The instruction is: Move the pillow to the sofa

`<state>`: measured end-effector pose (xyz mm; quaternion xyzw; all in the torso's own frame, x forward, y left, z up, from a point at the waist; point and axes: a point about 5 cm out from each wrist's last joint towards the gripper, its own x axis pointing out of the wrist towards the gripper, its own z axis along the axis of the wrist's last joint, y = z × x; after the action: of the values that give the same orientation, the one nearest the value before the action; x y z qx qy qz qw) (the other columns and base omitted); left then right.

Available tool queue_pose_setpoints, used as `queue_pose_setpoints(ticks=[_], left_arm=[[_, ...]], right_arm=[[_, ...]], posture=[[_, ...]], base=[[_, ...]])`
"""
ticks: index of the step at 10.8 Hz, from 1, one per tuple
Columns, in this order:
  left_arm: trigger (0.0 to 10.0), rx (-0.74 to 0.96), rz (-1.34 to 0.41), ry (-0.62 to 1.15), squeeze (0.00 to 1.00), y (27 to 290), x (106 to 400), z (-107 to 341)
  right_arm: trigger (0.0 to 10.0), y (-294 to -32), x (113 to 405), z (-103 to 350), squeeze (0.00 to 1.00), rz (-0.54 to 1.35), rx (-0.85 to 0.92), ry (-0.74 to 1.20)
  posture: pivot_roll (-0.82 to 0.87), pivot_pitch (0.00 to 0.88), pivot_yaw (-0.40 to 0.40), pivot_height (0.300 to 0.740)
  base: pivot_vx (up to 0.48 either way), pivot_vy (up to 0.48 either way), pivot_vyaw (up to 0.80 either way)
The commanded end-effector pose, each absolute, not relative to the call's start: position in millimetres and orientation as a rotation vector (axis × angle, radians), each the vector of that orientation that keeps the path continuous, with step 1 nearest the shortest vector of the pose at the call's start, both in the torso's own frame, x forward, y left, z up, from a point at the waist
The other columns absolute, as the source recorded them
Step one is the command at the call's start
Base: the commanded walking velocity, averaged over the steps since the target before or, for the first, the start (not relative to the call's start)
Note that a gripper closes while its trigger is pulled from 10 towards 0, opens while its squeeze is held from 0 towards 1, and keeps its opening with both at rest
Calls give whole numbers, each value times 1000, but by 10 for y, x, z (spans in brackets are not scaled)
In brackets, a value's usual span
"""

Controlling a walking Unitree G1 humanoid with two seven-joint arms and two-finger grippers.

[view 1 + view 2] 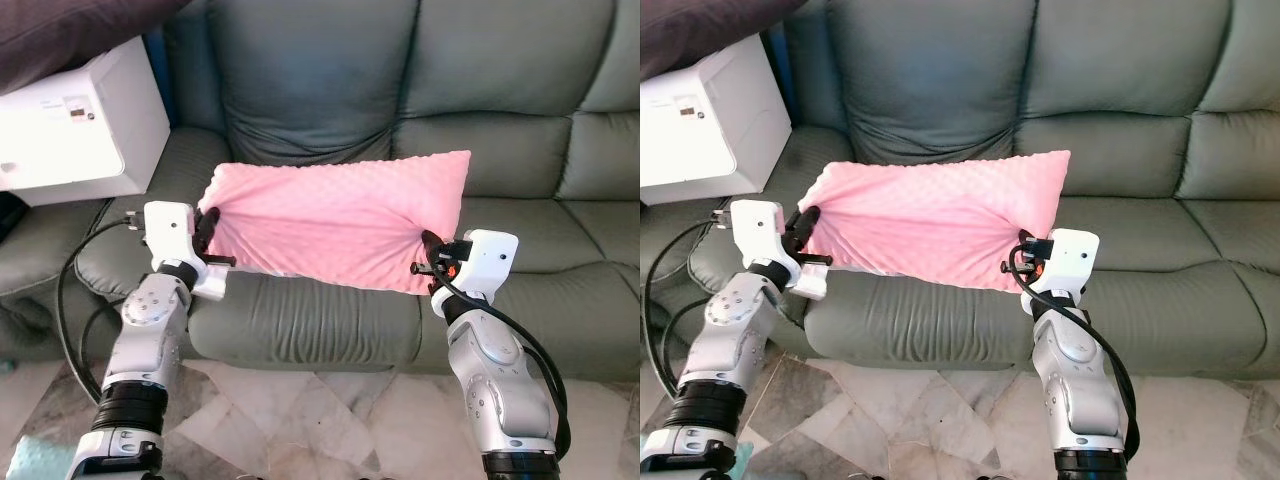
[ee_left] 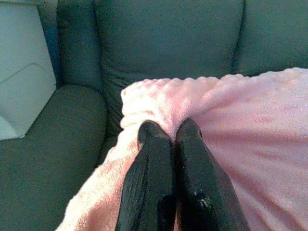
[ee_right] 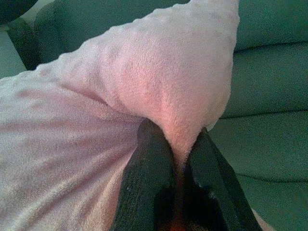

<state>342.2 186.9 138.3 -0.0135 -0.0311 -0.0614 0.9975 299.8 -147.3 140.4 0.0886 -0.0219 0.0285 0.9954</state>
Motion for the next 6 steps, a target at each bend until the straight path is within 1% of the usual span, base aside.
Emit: queue_pose_setpoints(ticks=[1,3,6], left_arm=[[10000,-19,-105,-102,0,1900,3443,1493],[10000,-22,-112,-96,0,1885,3442,1486],[10000,-27,-116,-92,0,1861,3443,1476]], right_arm=[[10000,-1514,2980,1414,0,40,163,-60],[10000,-1500,2969,1402,0,39,163,-59],[10000,-1517,2972,1404,0,36,170,-58]], posture=[[-97,110,-1,740],[-97,112,1,740],[-102,115,-5,740]], base=[[0,0,0],[0,0,800],[0,0,0]])
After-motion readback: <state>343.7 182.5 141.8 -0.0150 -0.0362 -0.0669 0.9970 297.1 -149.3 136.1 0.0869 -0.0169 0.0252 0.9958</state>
